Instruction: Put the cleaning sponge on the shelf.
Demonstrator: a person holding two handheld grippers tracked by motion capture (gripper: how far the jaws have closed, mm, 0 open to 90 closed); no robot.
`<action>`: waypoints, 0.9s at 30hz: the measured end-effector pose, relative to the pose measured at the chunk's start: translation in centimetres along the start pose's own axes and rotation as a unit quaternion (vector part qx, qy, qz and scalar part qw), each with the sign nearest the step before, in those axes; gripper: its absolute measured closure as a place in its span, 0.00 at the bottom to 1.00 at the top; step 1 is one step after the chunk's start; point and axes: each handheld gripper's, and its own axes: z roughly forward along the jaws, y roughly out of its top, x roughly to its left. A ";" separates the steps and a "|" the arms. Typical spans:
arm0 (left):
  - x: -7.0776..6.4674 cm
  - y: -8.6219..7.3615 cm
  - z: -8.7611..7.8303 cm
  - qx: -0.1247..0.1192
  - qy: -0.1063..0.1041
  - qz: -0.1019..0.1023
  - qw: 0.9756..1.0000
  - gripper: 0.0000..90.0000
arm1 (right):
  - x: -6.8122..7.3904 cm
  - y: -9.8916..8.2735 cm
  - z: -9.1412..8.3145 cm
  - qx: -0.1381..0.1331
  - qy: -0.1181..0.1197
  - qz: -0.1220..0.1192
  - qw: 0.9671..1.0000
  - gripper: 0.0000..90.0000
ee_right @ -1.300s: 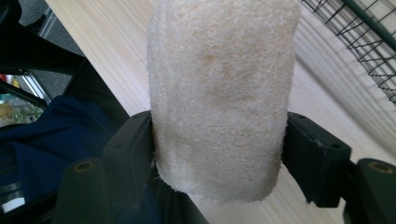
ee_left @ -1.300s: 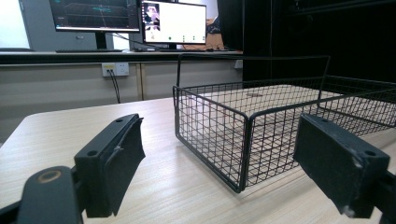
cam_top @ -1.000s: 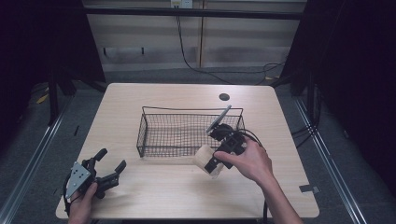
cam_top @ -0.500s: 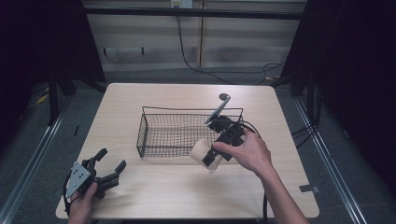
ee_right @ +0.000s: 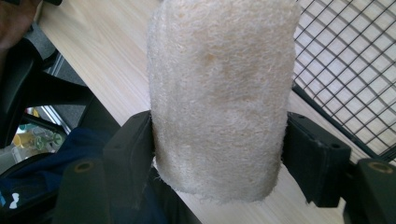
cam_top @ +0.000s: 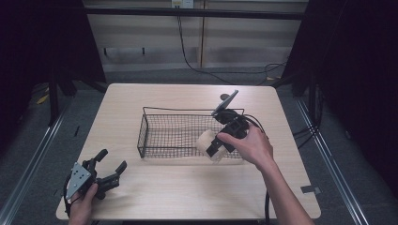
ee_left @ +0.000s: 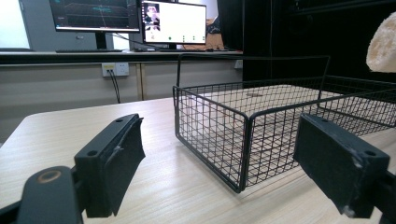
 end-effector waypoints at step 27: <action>0.0 0.0 0.0 0.000 0.000 0.000 1.000 0.17 | -3.4 0.6 -1.3 -0.050 -0.023 0.087 0.995 0.32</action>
